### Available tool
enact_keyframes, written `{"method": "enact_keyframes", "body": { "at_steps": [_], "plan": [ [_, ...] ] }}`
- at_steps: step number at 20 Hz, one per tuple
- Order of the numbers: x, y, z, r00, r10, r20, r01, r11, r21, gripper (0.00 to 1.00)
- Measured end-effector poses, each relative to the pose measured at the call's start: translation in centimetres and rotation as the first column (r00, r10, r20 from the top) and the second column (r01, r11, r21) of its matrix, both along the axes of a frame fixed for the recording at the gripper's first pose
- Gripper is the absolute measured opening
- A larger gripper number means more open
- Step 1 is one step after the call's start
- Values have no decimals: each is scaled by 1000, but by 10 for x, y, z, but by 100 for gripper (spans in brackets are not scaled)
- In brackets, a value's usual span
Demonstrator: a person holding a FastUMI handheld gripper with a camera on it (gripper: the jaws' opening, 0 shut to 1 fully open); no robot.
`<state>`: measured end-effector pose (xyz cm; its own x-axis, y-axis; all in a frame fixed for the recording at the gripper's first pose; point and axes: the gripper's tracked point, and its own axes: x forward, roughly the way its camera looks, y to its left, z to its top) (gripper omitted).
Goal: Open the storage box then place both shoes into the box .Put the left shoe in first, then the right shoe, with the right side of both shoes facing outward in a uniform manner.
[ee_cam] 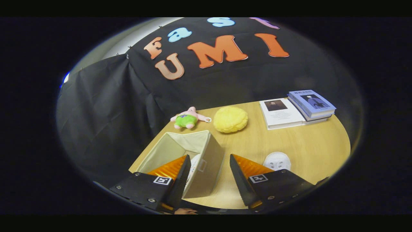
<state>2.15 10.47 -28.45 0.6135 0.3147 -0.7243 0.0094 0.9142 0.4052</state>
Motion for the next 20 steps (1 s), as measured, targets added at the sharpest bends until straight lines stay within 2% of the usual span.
{"method": "enact_keyframes", "body": {
  "at_steps": [4, 7, 10, 15, 17, 20],
  "plan": [
    [-18, -40, -23, 996, -56, -64, 50, 995, -84, 76],
    [-36, -67, -44, 990, -75, -117, 57, 986, -154, 77],
    [-54, -84, -61, 980, -103, -172, 75, 984, -159, 78],
    [-92, -104, -103, 949, -118, -292, 60, 978, -199, 76],
    [-101, -109, -115, 937, -132, -324, 69, 978, -198, 75],
    [-106, -112, -129, 925, -138, -355, 72, 979, -193, 66]
  ]
}}
